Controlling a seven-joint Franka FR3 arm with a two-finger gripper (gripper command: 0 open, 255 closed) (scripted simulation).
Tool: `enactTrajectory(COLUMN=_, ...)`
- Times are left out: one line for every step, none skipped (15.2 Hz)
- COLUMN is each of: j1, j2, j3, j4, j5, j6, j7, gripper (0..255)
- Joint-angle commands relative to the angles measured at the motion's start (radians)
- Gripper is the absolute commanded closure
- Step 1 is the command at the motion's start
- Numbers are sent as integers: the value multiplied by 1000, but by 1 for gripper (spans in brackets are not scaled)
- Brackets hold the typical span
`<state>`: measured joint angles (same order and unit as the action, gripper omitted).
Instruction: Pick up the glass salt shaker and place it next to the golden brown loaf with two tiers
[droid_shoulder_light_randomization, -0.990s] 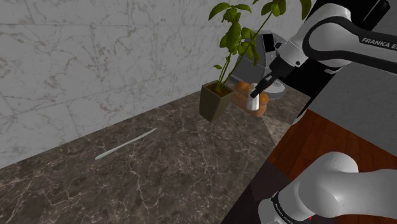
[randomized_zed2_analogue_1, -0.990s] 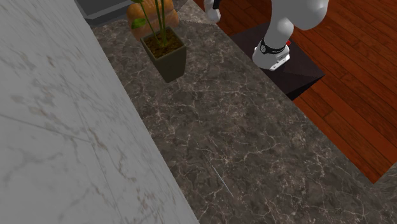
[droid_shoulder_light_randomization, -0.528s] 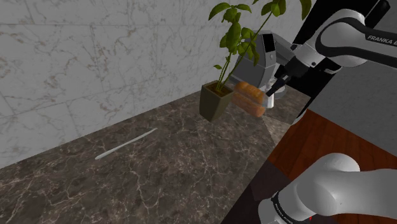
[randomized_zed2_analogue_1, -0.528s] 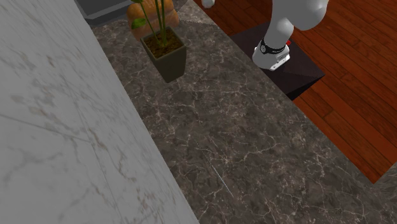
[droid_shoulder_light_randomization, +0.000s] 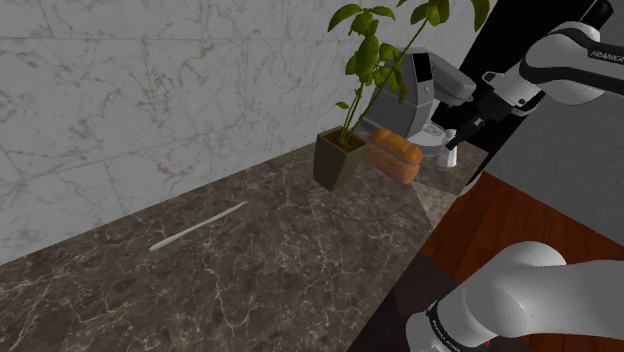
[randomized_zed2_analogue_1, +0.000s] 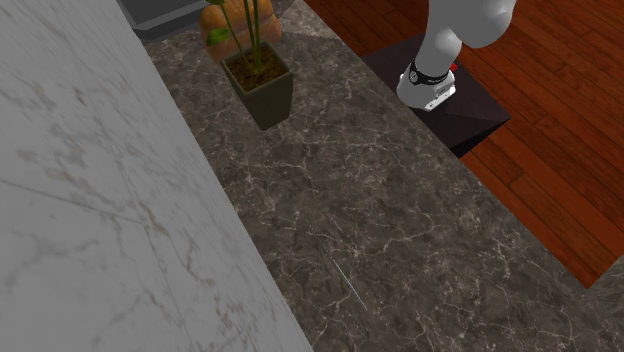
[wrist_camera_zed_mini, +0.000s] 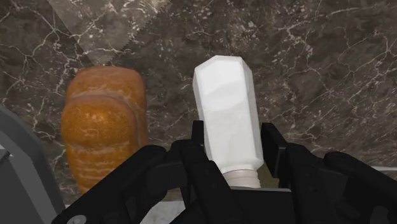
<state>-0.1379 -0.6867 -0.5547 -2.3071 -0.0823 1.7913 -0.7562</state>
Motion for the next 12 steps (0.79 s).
enactTrajectory(j1=5, j2=43, j3=-54, j4=43, j5=-7, j6=-1, j7=-54, gripper=255)
enactTrajectory(j1=11, j2=77, j3=-104, j4=85, j5=-11, j6=-9, j7=-102, gripper=255)
enactTrajectory(j1=10, j2=77, j3=-107, j4=72, j5=-13, j6=4, j7=-104, gripper=255)
enactTrajectory(j1=9, j2=76, j3=-110, j4=58, j5=-15, j6=16, j7=-106, gripper=255)
enactTrajectory(j1=8, j2=76, j3=-113, j4=45, j5=-16, j6=29, j7=-108, gripper=255)
enactTrajectory(j1=7, j2=76, j3=-117, j4=33, j5=-18, j6=42, j7=-111, gripper=255)
enactTrajectory(j1=6, j2=76, j3=-120, j4=20, j5=-20, j6=55, j7=-113, gripper=255)
enactTrajectory(j1=5, j2=77, j3=-124, j4=8, j5=-21, j6=68, j7=-115, gripper=255)
enactTrajectory(j1=5, j2=78, j3=-127, j4=-5, j5=-23, j6=81, j7=-118, gripper=255)
enactTrajectory(j1=4, j2=79, j3=-131, j4=-17, j5=-24, j6=94, j7=-120, gripper=255)
enactTrajectory(j1=4, j2=80, j3=-135, j4=-29, j5=-26, j6=107, j7=-123, gripper=255)
enactTrajectory(j1=3, j2=82, j3=-139, j4=-41, j5=-27, j6=120, j7=-126, gripper=255)
